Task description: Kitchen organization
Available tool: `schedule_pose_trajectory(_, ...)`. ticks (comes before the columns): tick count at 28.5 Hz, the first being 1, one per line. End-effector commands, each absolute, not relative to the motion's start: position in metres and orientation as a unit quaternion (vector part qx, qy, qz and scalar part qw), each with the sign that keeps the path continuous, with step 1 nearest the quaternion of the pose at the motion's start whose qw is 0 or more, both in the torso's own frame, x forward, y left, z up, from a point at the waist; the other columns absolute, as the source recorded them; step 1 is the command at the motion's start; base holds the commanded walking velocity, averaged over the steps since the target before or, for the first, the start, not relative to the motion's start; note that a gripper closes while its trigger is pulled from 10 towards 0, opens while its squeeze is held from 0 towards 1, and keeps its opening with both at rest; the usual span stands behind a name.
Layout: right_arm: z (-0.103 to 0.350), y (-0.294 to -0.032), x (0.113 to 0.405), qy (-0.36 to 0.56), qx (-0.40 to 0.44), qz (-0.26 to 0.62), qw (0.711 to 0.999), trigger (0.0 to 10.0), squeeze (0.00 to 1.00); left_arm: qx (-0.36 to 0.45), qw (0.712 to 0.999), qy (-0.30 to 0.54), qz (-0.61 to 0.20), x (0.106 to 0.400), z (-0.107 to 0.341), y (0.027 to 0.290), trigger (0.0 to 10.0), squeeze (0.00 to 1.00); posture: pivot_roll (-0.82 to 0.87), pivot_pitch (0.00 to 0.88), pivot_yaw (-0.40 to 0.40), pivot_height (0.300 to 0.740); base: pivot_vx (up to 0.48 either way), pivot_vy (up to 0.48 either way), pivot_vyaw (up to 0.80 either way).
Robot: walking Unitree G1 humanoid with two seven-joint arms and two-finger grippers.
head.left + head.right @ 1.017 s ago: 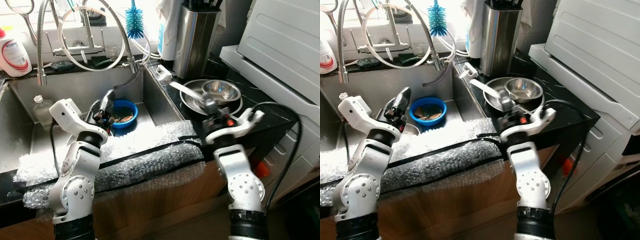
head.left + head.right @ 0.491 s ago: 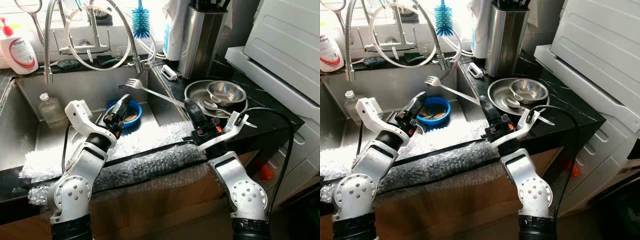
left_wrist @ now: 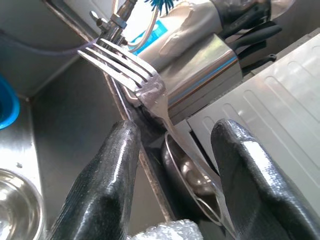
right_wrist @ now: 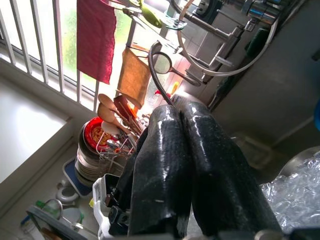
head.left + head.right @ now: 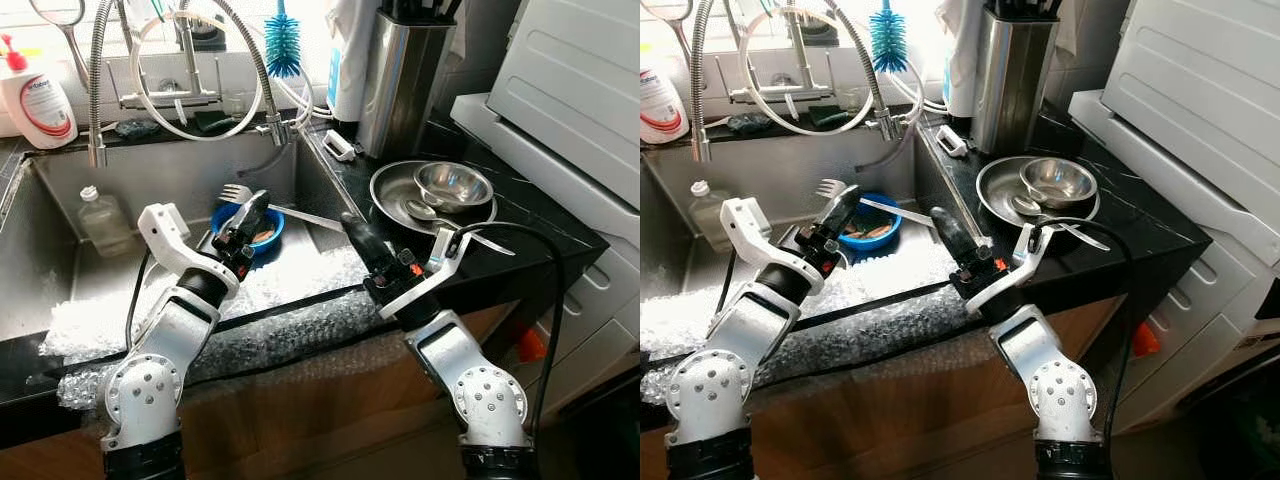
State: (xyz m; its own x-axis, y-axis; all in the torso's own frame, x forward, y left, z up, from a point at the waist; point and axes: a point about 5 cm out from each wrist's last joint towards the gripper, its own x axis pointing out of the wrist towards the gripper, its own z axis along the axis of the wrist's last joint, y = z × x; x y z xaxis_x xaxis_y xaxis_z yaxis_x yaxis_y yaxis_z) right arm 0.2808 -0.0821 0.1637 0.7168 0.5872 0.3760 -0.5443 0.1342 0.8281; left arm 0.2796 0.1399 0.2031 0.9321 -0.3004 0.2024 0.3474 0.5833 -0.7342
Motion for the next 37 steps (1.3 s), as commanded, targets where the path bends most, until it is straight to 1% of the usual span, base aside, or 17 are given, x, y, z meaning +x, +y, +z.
schedule_pose_trajectory(1, 0.168, -0.078, 0.276, 0.013, 0.541, 0.390, 0.745, 10.0, 0.00, -0.421, 0.885, -0.023, -0.200, 0.277, 0.206, 0.134, 10.0, 0.00, -0.02, 0.000, -0.076, 0.727, 0.000, 0.000, 0.00)
schedule_pose_trajectory(6, 0.169, -0.076, 0.276, 0.012, 0.535, 0.397, 0.746, 10.0, 0.00, -0.426, 0.883, -0.020, -0.196, 0.278, 0.204, 0.135, 10.0, 0.00, -0.02, 0.000, -0.077, 0.727, 0.000, 0.000, 0.00)
schedule_pose_trajectory(12, 0.173, -0.073, 0.274, 0.007, 0.538, 0.409, 0.737, 10.0, 0.00, -0.427, 0.882, -0.017, -0.199, 0.278, 0.205, 0.135, 10.0, 0.00, -0.02, 0.007, -0.078, 0.727, 0.000, 0.000, 0.00)
schedule_pose_trajectory(17, 0.174, -0.069, 0.269, 0.013, 0.532, 0.429, 0.730, 10.0, 0.00, -0.419, 0.888, -0.022, -0.191, 0.279, 0.206, 0.140, 10.0, 0.00, -0.03, 0.014, -0.077, 0.727, 0.000, 0.000, 0.00)
schedule_pose_trajectory(23, 0.170, -0.066, 0.267, 0.022, 0.523, 0.432, 0.735, 10.0, 0.00, -0.420, 0.889, -0.033, -0.182, 0.280, 0.208, 0.145, 10.0, 0.00, -0.02, 0.009, -0.076, 0.727, 0.000, 0.000, 0.00)
schedule_pose_trajectory(24, 0.170, -0.066, 0.266, 0.023, 0.523, 0.432, 0.734, 10.0, 0.00, -0.420, 0.889, -0.034, -0.181, 0.280, 0.208, 0.145, 9.5, 0.00, -0.03, 0.010, -0.075, 0.727, 0.000, 0.000, 0.00)
schedule_pose_trajectory(25, 0.170, -0.066, 0.266, 0.023, 0.523, 0.433, 0.734, 10.0, 0.00, -0.420, 0.889, -0.034, -0.181, 0.280, 0.208, 0.146, 9.5, 0.00, -0.03, 0.010, -0.075, 0.727, 0.000, 0.000, 0.00)
schedule_pose_trajectory(26, 0.170, -0.066, 0.266, 0.023, 0.522, 0.435, 0.733, 10.0, 0.00, -0.422, 0.888, -0.038, -0.178, 0.281, 0.208, 0.147, 7.6, 0.00, -0.03, 0.008, -0.074, 0.727, 0.000, 0.000, 0.00)
schedule_pose_trajectory(27, 0.170, -0.066, 0.265, 0.023, 0.522, 0.436, 0.733, 10.0, 0.00, -0.424, 0.887, -0.040, -0.178, 0.281, 0.209, 0.147, 5.0, 0.00, -0.03, 0.008, -0.074, 0.727, 0.000, 0.000, 0.00)
schedule_pose_trajectory(29, 0.169, -0.065, 0.264, 0.026, 0.521, 0.438, 0.732, 10.0, 0.00, -0.425, 0.886, -0.043, -0.178, 0.281, 0.210, 0.148, 5.0, 0.00, -0.03, 0.007, -0.074, 0.727, 0.000, 0.000, 0.00)
schedule_pose_trajectory(30, 0.169, -0.065, 0.264, 0.027, 0.520, 0.440, 0.732, 10.0, 0.00, -0.427, 0.886, -0.045, -0.177, 0.281, 0.210, 0.148, 5.7, 0.00, -0.03, 0.007, -0.074, 0.727, 0.000, 0.000, 0.00)
schedule_pose_trajectory(31, 0.168, -0.064, 0.263, 0.030, 0.518, 0.441, 0.732, 10.0, 0.00, -0.428, 0.885, -0.048, -0.176, 0.281, 0.211, 0.148, 5.0, 0.00, -0.03, 0.007, -0.074, 0.727, 0.000, 0.000, 0.00)
schedule_pose_trajectory(34, 0.167, -0.063, 0.262, 0.031, 0.517, 0.443, 0.732, 10.0, 0.00, -0.428, 0.885, -0.048, -0.177, 0.281, 0.211, 0.148, 5.0, 0.00, -0.03, 0.003, -0.074, 0.727, 0.000, 0.000, 0.00)
schedule_pose_trajectory(35, 0.167, -0.063, 0.262, 0.032, 0.517, 0.444, 0.732, 10.0, 0.00, -0.429, 0.885, -0.049, -0.176, 0.281, 0.211, 0.148, 4.4, 0.00, -0.03, 0.003, -0.074, 0.727, 0.000, 0.000, 0.00)
schedule_pose_trajectory(36, 0.167, -0.063, 0.262, 0.033, 0.517, 0.444, 0.732, 10.0, 0.00, -0.429, 0.885, -0.049, -0.176, 0.281, 0.211, 0.148, 4.4, 0.00, -0.03, 0.003, -0.074, 0.727, 0.000, 0.000, 0.00)
schedule_pose_trajectory(37, 0.167, -0.063, 0.262, 0.033, 0.516, 0.444, 0.731, 10.0, 0.00, -0.429, 0.885, -0.050, -0.175, 0.281, 0.211, 0.148, 3.6, 0.00, -0.03, 0.002, -0.074, 0.727, 0.000, 0.000, 0.00)
